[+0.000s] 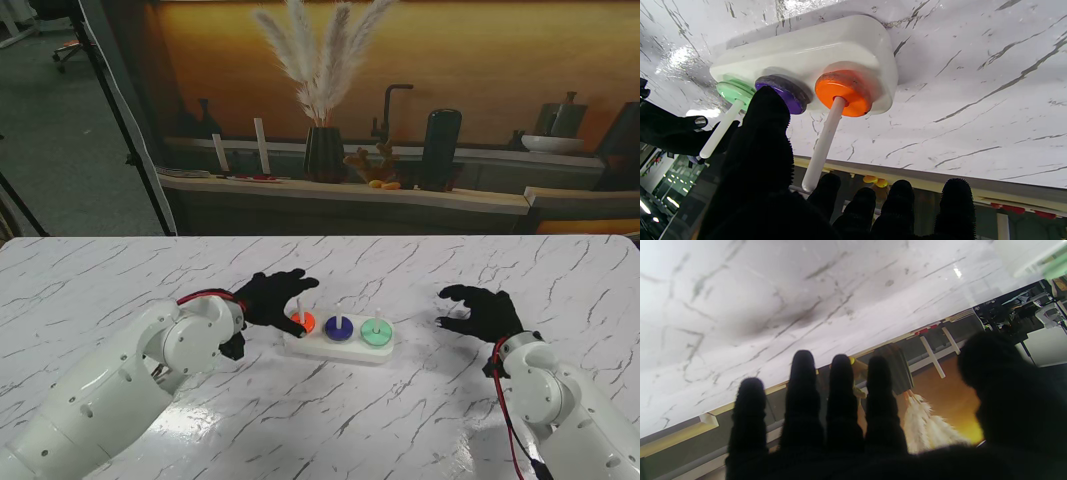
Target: Move the three rings of the Hanoi Tower from the left rod to the right rod
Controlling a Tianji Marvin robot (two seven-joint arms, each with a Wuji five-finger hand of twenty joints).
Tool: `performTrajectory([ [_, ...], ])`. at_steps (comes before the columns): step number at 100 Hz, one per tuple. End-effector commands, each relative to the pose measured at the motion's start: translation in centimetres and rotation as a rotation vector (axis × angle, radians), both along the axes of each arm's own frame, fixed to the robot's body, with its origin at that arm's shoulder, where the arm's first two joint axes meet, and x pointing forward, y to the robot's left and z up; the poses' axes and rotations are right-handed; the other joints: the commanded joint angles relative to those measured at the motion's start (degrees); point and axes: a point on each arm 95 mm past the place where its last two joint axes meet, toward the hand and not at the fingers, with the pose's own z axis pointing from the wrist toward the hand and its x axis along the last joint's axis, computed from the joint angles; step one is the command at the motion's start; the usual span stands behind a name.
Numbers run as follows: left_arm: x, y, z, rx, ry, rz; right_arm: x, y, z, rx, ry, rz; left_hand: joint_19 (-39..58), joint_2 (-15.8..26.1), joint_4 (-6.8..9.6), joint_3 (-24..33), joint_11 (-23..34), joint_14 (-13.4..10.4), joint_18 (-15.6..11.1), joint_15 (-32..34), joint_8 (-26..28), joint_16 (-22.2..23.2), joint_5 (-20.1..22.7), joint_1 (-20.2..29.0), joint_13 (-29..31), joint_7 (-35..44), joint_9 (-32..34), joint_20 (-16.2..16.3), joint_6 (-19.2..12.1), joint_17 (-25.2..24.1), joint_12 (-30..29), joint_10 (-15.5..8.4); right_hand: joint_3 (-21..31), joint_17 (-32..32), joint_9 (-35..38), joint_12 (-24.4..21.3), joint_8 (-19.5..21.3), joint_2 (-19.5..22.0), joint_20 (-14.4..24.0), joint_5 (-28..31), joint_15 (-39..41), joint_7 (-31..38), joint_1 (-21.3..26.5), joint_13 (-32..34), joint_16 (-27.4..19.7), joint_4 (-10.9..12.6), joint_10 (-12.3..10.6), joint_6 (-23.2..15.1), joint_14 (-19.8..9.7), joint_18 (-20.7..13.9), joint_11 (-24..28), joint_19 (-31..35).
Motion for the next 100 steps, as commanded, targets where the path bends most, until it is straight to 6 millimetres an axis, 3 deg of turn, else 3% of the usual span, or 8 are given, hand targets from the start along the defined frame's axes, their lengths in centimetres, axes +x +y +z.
performTrajectory([
  [1,0.2,-0.9,1.3,0.001,-0.022,-0.055,-0.2,0.5,-0.2,0.007,0.003,0.009,-1.88,-0.22,-0.33,-0.97,-0.1,1.0,2.93,-0.65,-0.95,-0.73,-0.1,-0.38,-0.72,0.13,-1.97,0.76,1.35,0.08,0.25,0.81,0.69,-0.85,1.05,0.33,0.92,-0.46,0.41,1.26,0.77,0.15,-0.13,0.47,0.46,2.03,0.02,0.29,-1.24,5.82,0.92,1.4],
  [36,0.4,-3.3,2.6,-0.001,-0.035,-0.14,-0.1,0.7,-0.2,0.012,0.002,0.007,-1.89,-0.17,-0.38,-1.56,0.0,0.79,3.03,-0.64,-0.28,-0.78,1.09,-0.56,-0.5,1.08,-1.42,1.4,1.31,0.06,0.86,0.56,0.64,-0.83,1.06,0.34,0.93,-0.46,0.41,1.26,0.79,0.16,-0.15,0.47,0.47,2.03,0.04,0.34,-1.33,5.79,0.91,1.41],
  [100,0.8,-6.0,-0.2,0.01,-0.015,-0.2,-0.4,0.1,-0.3,0.011,0.002,-0.023,-0.82,-1.38,-0.22,-1.0,0.4,-0.12,1.99,-0.14,1.93,-0.38,2.66,-0.9,0.52,2.86,0.72,2.4,0.87,0.25,1.8,-0.41,0.8,-0.83,1.08,0.35,0.92,-0.47,0.42,1.26,0.87,0.19,-0.06,0.52,0.48,2.04,0.1,0.38,-1.31,5.78,0.98,1.43],
])
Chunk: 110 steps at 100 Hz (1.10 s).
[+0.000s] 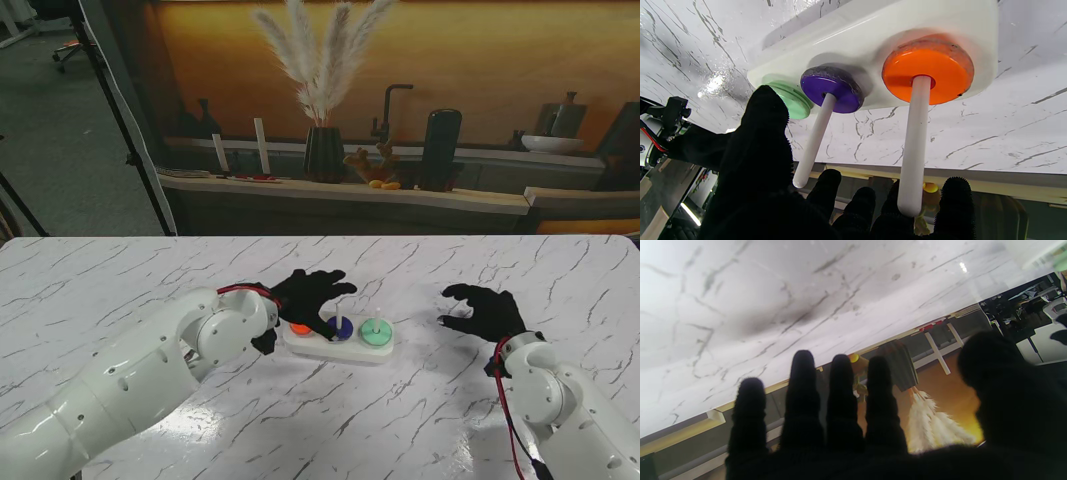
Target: Move the three rings of the Hanoi Tower from the left rod to the right rod
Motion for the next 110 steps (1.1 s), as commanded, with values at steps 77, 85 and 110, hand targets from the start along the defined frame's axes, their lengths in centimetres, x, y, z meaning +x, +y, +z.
performTrajectory([
  [77,-0.1,-0.9,-2.4,0.078,0.032,-0.037,-0.3,0.3,-0.4,0.005,0.006,-0.006,0.33,-2.84,0.13,1.38,0.22,-0.25,1.65,0.44,2.36,0.19,-1.61,-0.12,0.64,-0.46,-1.26,1.37,2.6,0.12,1.29,0.1,1.84,-0.74,1.04,0.29,0.92,-0.97,0.38,1.28,1.03,0.51,0.44,0.5,0.45,1.92,-0.04,0.39,-1.41,5.7,1.19,1.59],
  [85,-0.1,-1.0,-2.5,0.087,0.026,-0.046,-0.3,0.2,-0.4,0.004,0.005,-0.006,0.73,-3.06,0.18,1.77,0.27,-0.27,1.63,0.57,2.56,0.31,-1.42,-0.12,0.8,-0.32,-1.12,1.48,2.47,0.21,1.38,0.1,1.87,-0.71,1.01,0.29,0.92,-0.97,0.39,1.31,1.06,0.54,0.44,0.55,0.46,1.91,-0.07,0.48,-1.4,5.74,1.19,1.62],
  [110,-0.1,-1.1,-3.2,0.113,0.027,-0.06,-0.4,0.2,-0.4,0.004,0.006,-0.008,1.38,-3.59,0.2,2.9,0.24,-0.28,1.58,0.68,2.93,0.5,-1.51,0.13,0.78,-0.29,-1.32,1.48,2.44,0.07,1.54,0.17,2.05,-0.73,0.97,0.27,0.89,-0.96,0.36,1.27,1.09,0.58,0.47,0.51,0.44,1.92,-0.01,0.42,-1.36,5.7,1.23,1.64],
])
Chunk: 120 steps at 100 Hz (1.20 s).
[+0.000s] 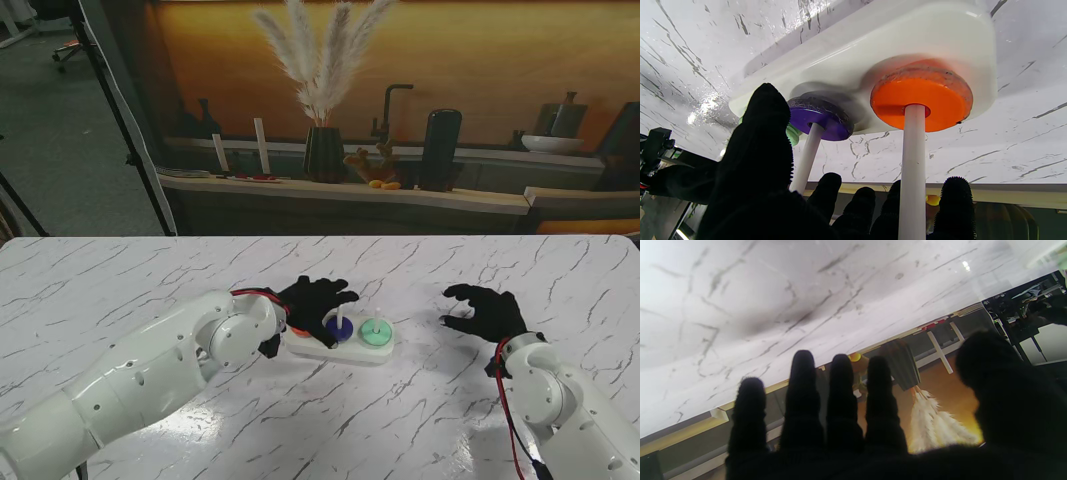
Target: Move the three rings of the Hanoi Tower from the left rod to the right rod
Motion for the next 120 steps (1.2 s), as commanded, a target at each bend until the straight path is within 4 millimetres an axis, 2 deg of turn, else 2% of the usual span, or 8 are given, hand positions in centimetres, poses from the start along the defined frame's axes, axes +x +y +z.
performTrajectory([
  [1,-0.56,-0.18,-1.18,0.026,0.031,-0.03,-0.28,0.33,-0.39,0.006,0.008,0.003,1.4,-1.95,0.21,1.38,0.23,-0.27,1.57,0.6,0.87,0.51,0.43,0.24,0.76,-0.11,-1.32,1.06,1.46,-0.01,0.92,0.14,0.88,-0.73,0.99,0.27,0.89,-0.83,0.36,1.29,1.02,0.59,0.44,0.52,0.44,1.93,-0.01,0.42,-1.37,5.7,0.69,1.05],
  [56,-0.63,-0.48,-1.27,0.142,-0.01,-0.11,-0.3,0.4,-0.43,0.01,0.007,0.001,1.63,-3.73,0.25,5.54,0.27,-0.41,1.17,0.61,1.84,0.52,1.86,1.33,0.59,0.69,-1.28,0.52,0.42,0.05,1.04,0.22,1.14,-0.7,1.02,0.26,0.85,-0.82,0.31,1.36,1.11,0.71,0.46,0.59,0.45,1.92,-0.03,0.43,-1.39,5.69,0.76,1.11],
  [82,-0.56,-0.71,-1.07,0.172,-0.037,-0.134,-0.29,0.37,-0.41,0.011,0.006,0.0,2.05,-3.74,-0.37,6.79,0.44,-0.47,1.06,0.66,2.97,0.56,6.06,0.76,0.66,2.77,-0.33,0.46,-2.79,-0.24,1.16,-0.51,1.13,-0.69,1.03,0.24,0.81,-0.84,0.3,1.33,1.1,0.71,0.42,0.57,0.43,1.91,0.02,0.42,-1.39,5.68,0.75,1.15],
  [120,-0.72,-0.95,-1.16,0.186,-0.028,-0.136,-0.36,0.31,-0.44,0.01,0.009,0.001,2.21,-1.33,-1.64,5.34,0.52,-0.51,0.84,0.59,3.85,0.58,8.36,-0.12,0.69,3.82,0.4,0.3,-4.75,-0.38,1.18,-1.04,1.12,-0.7,1.12,0.24,0.8,-0.76,0.28,1.33,1.09,0.75,0.41,0.54,0.43,1.92,0.01,0.36,-1.34,5.74,0.77,1.17],
])
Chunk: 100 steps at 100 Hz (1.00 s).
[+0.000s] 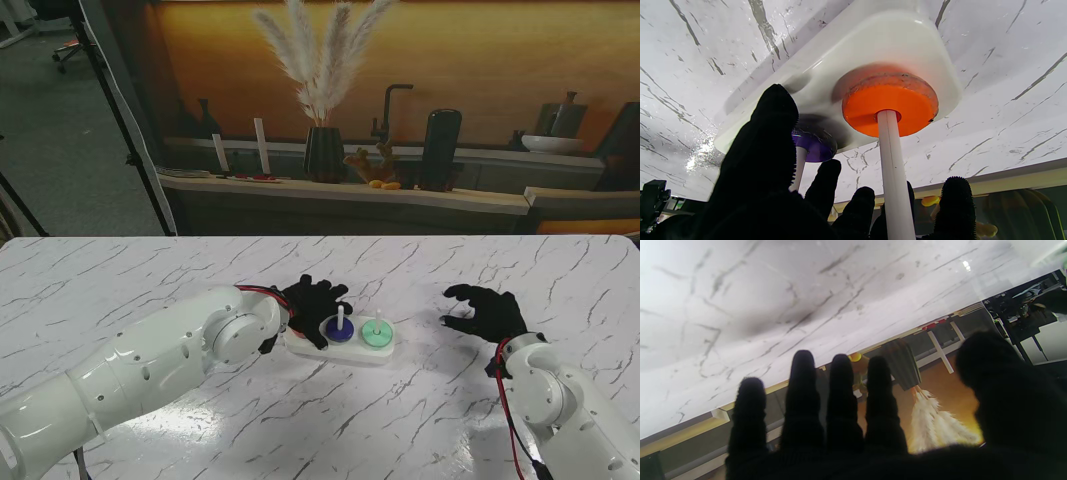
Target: Move the three rings of the Hanoi Tower from the left rod to the right rod
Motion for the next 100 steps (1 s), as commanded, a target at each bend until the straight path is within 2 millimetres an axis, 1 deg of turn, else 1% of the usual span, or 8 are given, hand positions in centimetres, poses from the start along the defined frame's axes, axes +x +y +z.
performTrajectory([
  [1,-0.98,-0.52,-1.12,0.014,0.038,-0.031,-0.31,0.35,-0.4,0.007,0.008,0.004,2.06,-0.01,-1.64,-0.29,0.54,-0.45,0.85,0.58,0.98,0.49,1.94,-0.16,0.71,0.38,0.49,0.3,-2.78,-0.36,1.0,-0.45,1.06,-0.7,1.07,0.23,0.79,-0.74,0.28,1.32,1.06,0.74,0.4,0.54,0.42,1.92,0.0,0.33,-1.35,5.74,0.74,1.13],
  [12,-0.99,-0.6,-1.18,0.008,0.035,-0.03,-0.31,0.33,-0.39,0.007,0.008,0.004,2.36,1.4,-1.74,-0.77,0.72,-0.51,0.75,0.78,1.32,0.61,3.29,0.68,1.17,1.04,1.29,0.39,-3.67,-0.07,1.08,-0.69,1.03,-0.7,1.05,0.23,0.78,-0.72,0.27,1.33,1.07,0.73,0.34,0.57,0.43,1.91,0.05,0.46,-1.4,5.74,0.72,1.13],
  [14,-0.99,-0.62,-1.19,0.007,0.033,-0.03,-0.31,0.32,-0.38,0.007,0.008,0.004,2.81,3.49,-1.21,-5.27,0.73,-0.51,0.75,0.87,1.68,0.83,3.63,3.12,1.47,1.25,1.66,0.39,-3.92,0.02,1.26,-0.68,1.06,-0.7,1.11,0.24,0.78,-0.76,0.27,1.32,1.09,0.73,0.41,0.62,0.43,1.92,0.01,0.51,-1.38,5.74,0.74,1.13],
  [20,-0.99,-0.66,-1.25,0.001,0.026,-0.029,-0.32,0.32,-0.38,0.007,0.008,0.003,3.14,4.46,-1.12,-5.86,0.92,-0.6,0.66,1.09,1.87,0.95,4.43,3.88,1.91,1.65,2.33,0.49,-4.39,0.28,1.35,-0.72,1.05,-0.72,1.09,0.24,0.78,-0.79,0.26,1.38,1.08,0.74,0.42,0.58,0.43,1.92,-0.03,0.35,-1.36,5.69,0.73,1.12],
  [34,-1.02,-0.73,-1.35,-0.006,0.024,-0.024,-0.33,0.28,-0.37,0.007,0.007,0.002,4.3,7.0,-1.95,-8.1,0.99,-0.73,0.52,1.48,2.18,1.28,4.7,5.99,2.37,2.39,3.1,0.73,-5.2,0.23,1.49,-0.89,1.04,-0.72,1.03,0.22,0.76,-0.75,0.26,1.33,1.08,0.71,0.38,0.56,0.43,1.92,0.05,0.42,-1.37,5.71,0.7,1.11],
  [47,-1.06,-0.79,-1.45,-0.015,0.024,-0.018,-0.35,0.26,-0.38,0.006,0.009,0.002,4.53,8.62,-1.79,-8.38,1.15,-0.82,0.39,1.63,2.14,1.38,4.86,6.46,2.65,2.45,3.48,0.69,-5.76,0.36,1.57,-1.0,0.98,-0.72,1.04,0.22,0.76,-0.71,0.25,1.34,1.08,0.71,0.35,0.58,0.43,1.92,0.0,0.42,-1.42,5.68,0.7,1.11],
  [63,-1.11,-0.88,-1.6,-0.032,0.024,-0.011,-0.38,0.28,-0.42,0.007,0.01,0.002,5.01,11.14,-2.02,-9.19,1.45,-0.98,0.34,1.88,2.38,1.57,6.51,7.32,3.12,3.43,4.34,0.72,-8.48,0.5,1.68,-1.33,0.95,-0.77,1.07,0.23,0.76,-0.68,0.23,1.34,1.06,0.71,0.35,0.54,0.43,1.94,-0.03,0.42,-1.38,5.71,0.71,1.07],
  [100,-1.17,-0.85,-1.77,-0.046,0.039,0.005,-0.41,0.28,-0.46,0.007,0.01,0.001,5.25,15.48,-2.57,-11.34,1.68,-1.35,0.28,1.74,3.73,1.69,9.09,12.8,3.33,7.09,5.6,0.3,-13.18,0.23,1.64,-2.48,0.85,-0.8,1.05,0.24,0.74,-0.57,0.23,1.37,1.07,0.67,0.24,0.56,0.44,1.94,-0.06,0.39,-1.35,5.7,0.7,1.06],
])
